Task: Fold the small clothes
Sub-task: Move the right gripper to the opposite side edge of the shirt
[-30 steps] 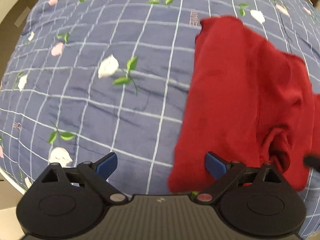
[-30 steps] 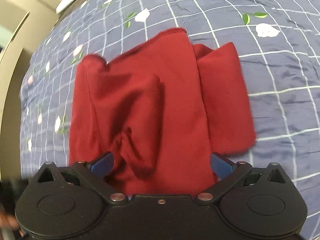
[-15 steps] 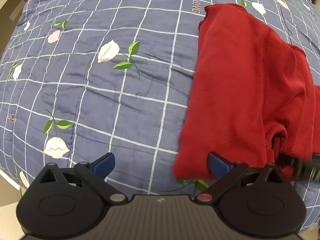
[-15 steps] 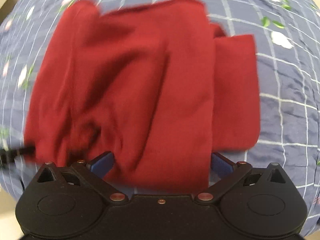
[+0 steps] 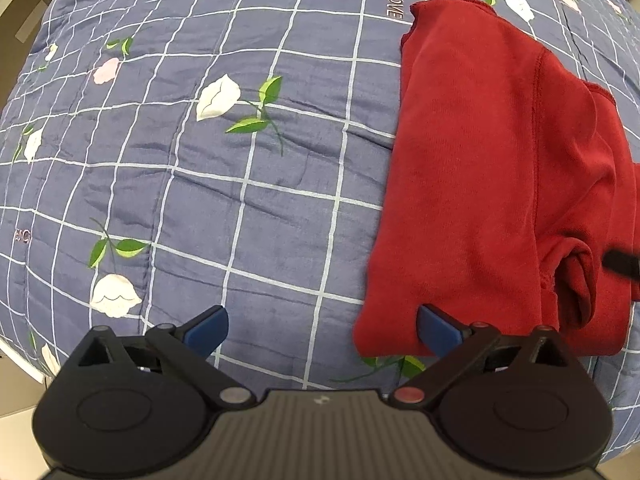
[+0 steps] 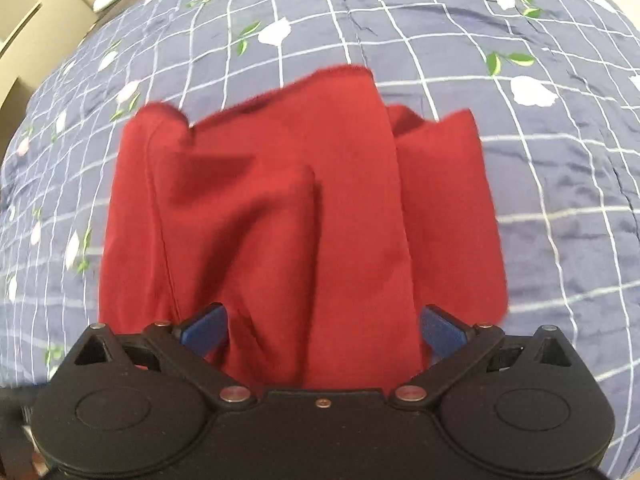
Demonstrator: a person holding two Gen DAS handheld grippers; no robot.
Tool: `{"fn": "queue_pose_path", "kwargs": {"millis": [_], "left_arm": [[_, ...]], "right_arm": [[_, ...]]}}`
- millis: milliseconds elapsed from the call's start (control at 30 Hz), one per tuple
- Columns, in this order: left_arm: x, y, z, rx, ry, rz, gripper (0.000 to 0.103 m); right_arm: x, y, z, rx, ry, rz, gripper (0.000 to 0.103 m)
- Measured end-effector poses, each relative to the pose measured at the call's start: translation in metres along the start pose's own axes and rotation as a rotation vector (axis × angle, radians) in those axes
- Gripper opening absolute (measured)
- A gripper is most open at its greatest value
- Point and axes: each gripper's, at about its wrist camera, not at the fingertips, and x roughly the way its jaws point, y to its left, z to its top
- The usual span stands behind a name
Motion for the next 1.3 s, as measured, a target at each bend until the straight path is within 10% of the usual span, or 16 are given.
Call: {"fn": "queue_pose_path", "kwargs": {"millis": [467, 933, 1133, 1300], "left_arm": [[0.002, 0.001, -0.001, -0.010, 0.008, 0.007, 0.102], [0.004, 0.001, -0.002, -0.003, 0.016, 0.015, 0.102], [0.004, -0.001, -0.001, -0.009, 0.020, 0.023, 0.102], [0.001, -0.004, 0.000, 0.009, 0.019, 0.033, 0.102]], "right_arm": [[0.026, 0.015, -0.034, -0.179, 0.140, -0.143, 0.102], [0.018, 0.010, 0.014, 0.058, 0.012, 0.112, 0.101], [0.031, 0.014, 0.020, 0.049, 0.035, 0.021, 0.069], [0.024, 0.011, 0.018, 0.025, 0.028, 0.031, 0.015]]}}
